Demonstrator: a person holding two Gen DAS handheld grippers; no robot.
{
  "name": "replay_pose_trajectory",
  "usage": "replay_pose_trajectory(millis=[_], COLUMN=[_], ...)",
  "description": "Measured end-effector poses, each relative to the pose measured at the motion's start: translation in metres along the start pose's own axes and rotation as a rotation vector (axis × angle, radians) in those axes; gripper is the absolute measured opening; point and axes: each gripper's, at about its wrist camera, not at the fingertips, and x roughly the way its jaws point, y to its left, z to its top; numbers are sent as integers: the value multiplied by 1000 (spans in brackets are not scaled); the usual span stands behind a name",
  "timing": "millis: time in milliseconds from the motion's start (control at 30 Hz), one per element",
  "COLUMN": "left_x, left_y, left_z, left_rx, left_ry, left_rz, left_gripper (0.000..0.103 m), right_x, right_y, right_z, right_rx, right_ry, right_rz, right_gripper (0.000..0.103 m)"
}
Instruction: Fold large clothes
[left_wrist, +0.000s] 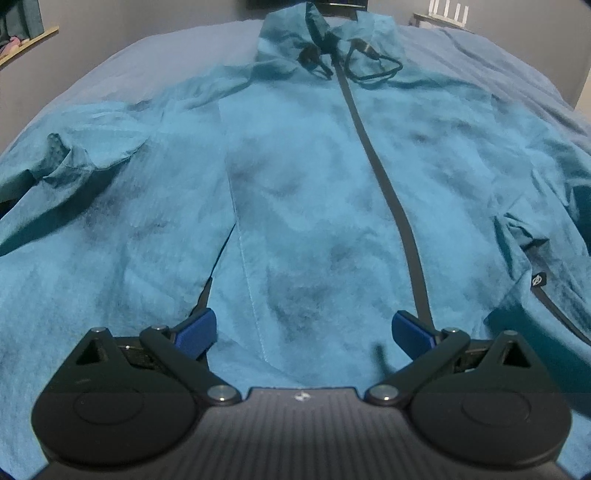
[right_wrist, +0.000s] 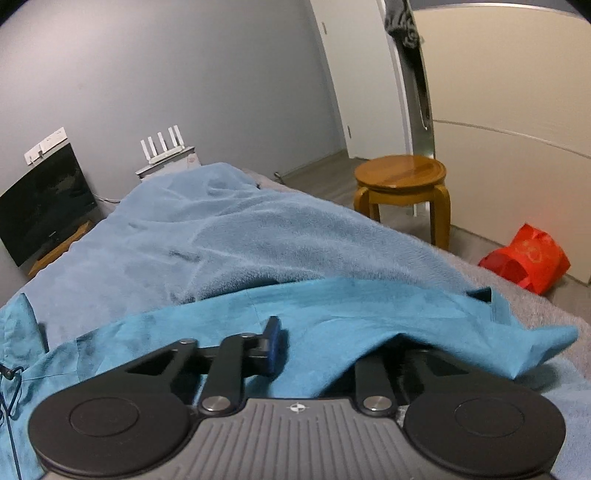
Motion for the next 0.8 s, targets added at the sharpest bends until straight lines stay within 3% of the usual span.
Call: replay_pose_trajectory(millis=[300,567,667,800], left_x=[-4,-6,-7,-7], left_y=[1,3,4,4], left_z=[0,-1,-2,-2], left_rx=[1,-6,-8,-7], left_ry=[-26,-40,-43,-46], left_rz=[-18,-33,-39,-47], left_gripper=[100,100,100,100], right_x=[-53,-127,-148,-163], right_y=[36,132,172,215], right_z=[16,10,-10,-47], right_rx=[-105,-368,-474,-568], right_ry=[-182,-392,-418,-367], right_rz=[123,355,463,609], right_gripper=[6,4,4,4])
